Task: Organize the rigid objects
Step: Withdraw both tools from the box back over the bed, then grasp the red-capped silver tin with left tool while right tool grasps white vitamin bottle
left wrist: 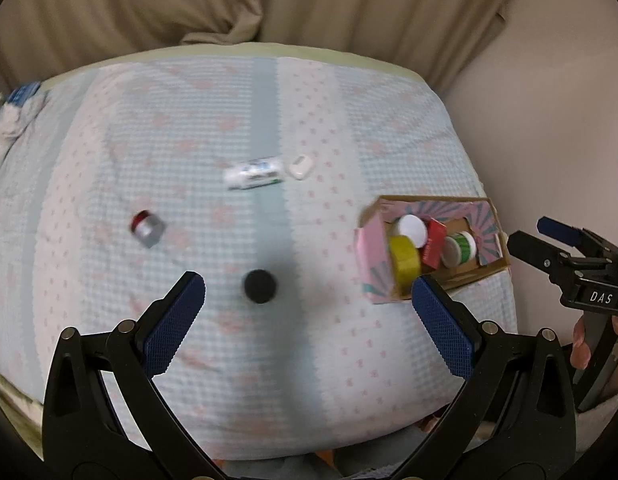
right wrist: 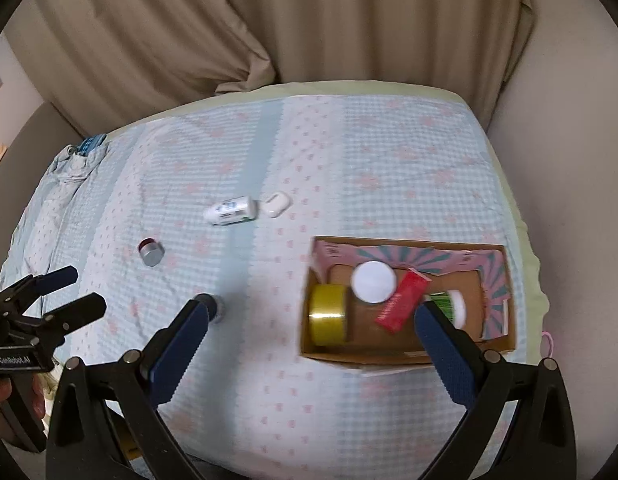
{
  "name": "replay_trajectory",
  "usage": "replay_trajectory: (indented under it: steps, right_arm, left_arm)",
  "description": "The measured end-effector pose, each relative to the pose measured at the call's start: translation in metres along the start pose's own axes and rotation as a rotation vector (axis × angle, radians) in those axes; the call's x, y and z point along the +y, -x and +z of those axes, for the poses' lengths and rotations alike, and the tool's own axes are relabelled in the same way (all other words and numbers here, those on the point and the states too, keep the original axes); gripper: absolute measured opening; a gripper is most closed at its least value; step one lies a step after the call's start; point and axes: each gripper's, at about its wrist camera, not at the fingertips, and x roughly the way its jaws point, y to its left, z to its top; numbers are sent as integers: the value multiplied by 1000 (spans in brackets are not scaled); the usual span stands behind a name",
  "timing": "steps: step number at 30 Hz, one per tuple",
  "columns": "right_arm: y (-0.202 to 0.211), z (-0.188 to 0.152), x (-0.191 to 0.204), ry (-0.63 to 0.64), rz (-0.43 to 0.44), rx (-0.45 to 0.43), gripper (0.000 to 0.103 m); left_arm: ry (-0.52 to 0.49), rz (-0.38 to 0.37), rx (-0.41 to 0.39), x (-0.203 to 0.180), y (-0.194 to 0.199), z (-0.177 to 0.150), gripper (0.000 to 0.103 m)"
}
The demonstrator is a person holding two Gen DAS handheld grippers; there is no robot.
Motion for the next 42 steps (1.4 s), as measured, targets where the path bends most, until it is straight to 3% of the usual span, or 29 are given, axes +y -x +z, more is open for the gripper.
replay_trajectory:
  steps: [5,12,20,29,35,42]
  right_arm:
    - [-9,1,45,12,20,5,103]
    - [-44,12,106,-13,21,22,103]
    - [-93,26,148,-68,33,64,103]
    - [-142,58,162,25,6,123,103]
    - [-190,90,158,170,-16,163,103]
    - [-263,111,165,487,-9,219,103]
  left_arm:
    - [43,-13,-18,63,16,-2,103]
    - [0,8,2,139,13,11,103]
    - [-45,50,109,200,-43,38,103]
    - [-50,90,193,234,-106,58,103]
    - [-83,96,257,242,-150,63,103]
    - [-155,105,347,249,-214,63,97]
